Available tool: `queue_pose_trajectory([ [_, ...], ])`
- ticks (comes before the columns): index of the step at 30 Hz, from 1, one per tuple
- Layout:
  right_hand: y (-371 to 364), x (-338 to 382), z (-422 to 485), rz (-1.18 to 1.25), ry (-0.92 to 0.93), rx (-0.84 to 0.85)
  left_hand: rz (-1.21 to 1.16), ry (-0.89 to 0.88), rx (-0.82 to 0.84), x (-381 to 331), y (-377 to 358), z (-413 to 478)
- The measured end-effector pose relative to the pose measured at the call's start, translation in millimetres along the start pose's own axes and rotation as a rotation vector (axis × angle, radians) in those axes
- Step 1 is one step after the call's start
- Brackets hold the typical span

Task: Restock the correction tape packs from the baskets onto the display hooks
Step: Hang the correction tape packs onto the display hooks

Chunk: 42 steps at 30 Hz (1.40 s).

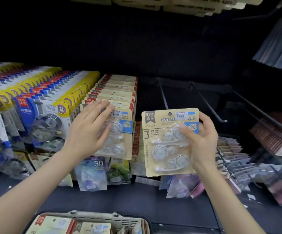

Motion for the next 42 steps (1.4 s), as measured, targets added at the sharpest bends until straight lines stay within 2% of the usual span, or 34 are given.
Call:
queue_pose_trajectory([
  [5, -14.2, -19.9, 15.4, 0.029, -0.110, 0.043, 0.021, 0.016, 0.054, 0.6, 5.0, -0.1],
  [12, -44.8, -48.3, 58.7, 0.238, -0.290, 0.029, 0.024, 0.019, 0.091, 0.3, 7.7, 1.0],
  [20, -63.1, -68.2, 115.2, 0.057, -0.281, -0.019, 0.051, -0.005, 0.130, 1.5, 7.6, 1.5],
  [24, -52.3, -69.3, 104.3, 0.006, -0.317, -0.008, 0.049, -0.028, 0.094, -0.2, 11.5, -0.7],
  [26, -34.0, -70.3, 86.2, 0.004, -0.334, -0.113, 0.026, -0.025, 0.033, -4.0, 18.8, -10.1],
  [28, -15.6, -73.5, 54.7, -0.026, -0.311, -0.215, -0.005, 0.045, -0.050, -8.5, 28.6, -34.6],
  [30, -3.7, -81.7, 7.8, -0.058, -0.250, -0.243, -0.017, 0.162, -0.045, -9.5, 33.2, -78.2],
  [32, 3.0, -98.5, -49.2, -0.126, -0.254, -0.221, -0.004, 0.278, 0.076, -5.3, 30.7, -135.2],
  [35, 7.6, -146.1, -136.8, -0.282, -0.402, -0.119, 0.013, 0.467, 0.334, 7.7, 27.9, -232.1],
  [38, 9.1, -190.7, -206.6, -0.608, -0.610, 0.100, 0.036, 0.711, 0.596, 21.1, 35.6, -316.5],
  [40, 8.9, -206.1, -237.4, -0.806, -0.654, 0.231, 0.075, 0.853, 0.758, 28.8, 42.8, -363.2],
  [42, 6.2, -211.1, -258.4, -0.905, -0.666, 0.314, 0.084, 0.983, 0.870, 34.7, 47.5, -400.7],
])
Point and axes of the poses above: each hand's wrist, its own z-axis towards the middle knuckle, its own y-axis out of the back of the hand, x = y × z, the point moved 4 cm from there along z, towards the middle knuckle, and after that the axes turned 2 degrees about -z, right-handed, at the moved point
